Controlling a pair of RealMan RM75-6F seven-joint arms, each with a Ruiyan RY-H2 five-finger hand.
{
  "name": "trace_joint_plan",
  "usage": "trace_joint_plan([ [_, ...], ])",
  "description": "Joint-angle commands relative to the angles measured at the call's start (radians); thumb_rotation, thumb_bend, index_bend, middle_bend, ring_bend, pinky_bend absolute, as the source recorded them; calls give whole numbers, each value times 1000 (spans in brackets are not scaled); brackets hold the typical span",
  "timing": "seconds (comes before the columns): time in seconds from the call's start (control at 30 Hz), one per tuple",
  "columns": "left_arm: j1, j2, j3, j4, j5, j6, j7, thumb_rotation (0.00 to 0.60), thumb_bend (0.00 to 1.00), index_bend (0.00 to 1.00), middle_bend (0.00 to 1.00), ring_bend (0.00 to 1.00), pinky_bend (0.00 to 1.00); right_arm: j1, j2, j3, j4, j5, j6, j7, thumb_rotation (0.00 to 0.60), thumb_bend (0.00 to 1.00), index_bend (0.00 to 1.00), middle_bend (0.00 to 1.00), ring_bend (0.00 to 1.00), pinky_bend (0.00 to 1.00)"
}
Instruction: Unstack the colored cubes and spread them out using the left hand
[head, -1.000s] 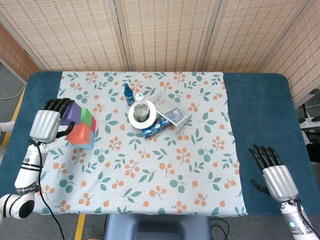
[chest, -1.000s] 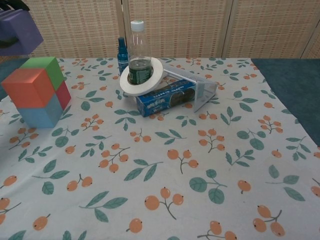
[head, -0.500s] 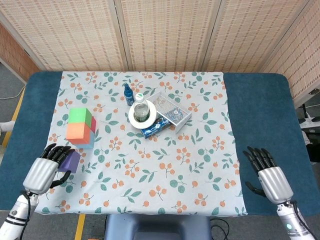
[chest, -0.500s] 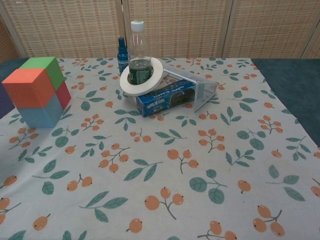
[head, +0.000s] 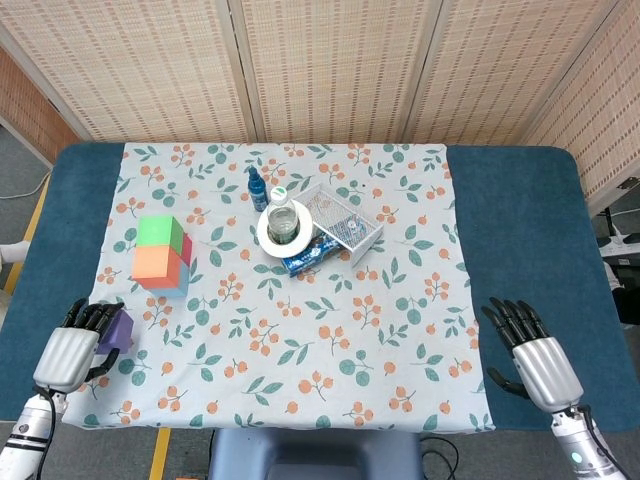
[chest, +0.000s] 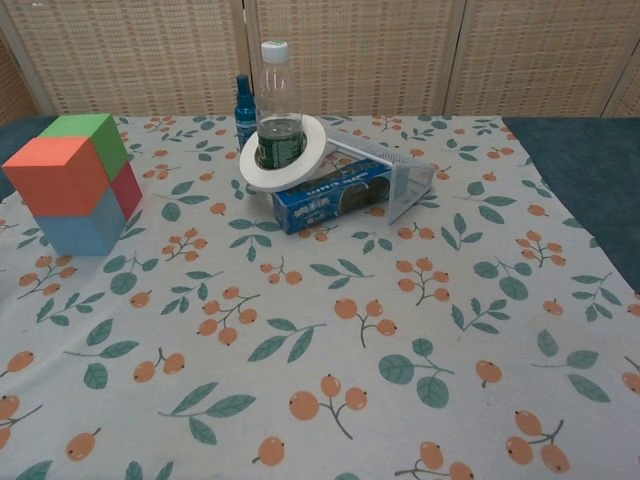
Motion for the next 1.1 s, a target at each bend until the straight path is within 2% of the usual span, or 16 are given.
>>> trace_joint_plan([
  [0.03, 2, 13, 5, -16, -4, -20, -21, 600, 422, 32, 110, 101, 82, 0, -2, -1, 0, -1, -2, -3, 600, 130, 0, 0, 0, 0],
  [0.33, 1, 26, 13, -33, 18, -39, -96, 600, 416, 0, 55, 67, 89, -3, -2, -2, -1, -7, 9, 0, 600, 129, 0, 0, 0, 0],
  [0.43, 6, 18, -10, -34, 36, 11, -120, 600, 415, 0, 52, 67, 93, -3, 0, -2, -2, -8, 12, 4, 600, 129, 0, 0, 0, 0],
  [0.6, -10, -10, -96, -12, 44, 104, -169, 600, 415, 0, 24, 18, 95, -1, 1, -4, -2, -8, 6, 6, 600, 129, 0, 0, 0, 0],
  [0.77, -62, -5, -167, -9, -16, 52, -143, 600, 412, 0, 0, 0, 94, -2, 4, -4, -5, -9, 10, 8, 600, 129, 0, 0, 0, 0],
  [1.1, -141, -60, -166, 43, -37, -77, -94, 600, 412, 0, 4, 0, 93, 2, -1, 1, -1, 8, -7, 0, 600, 129, 0, 0, 0, 0],
])
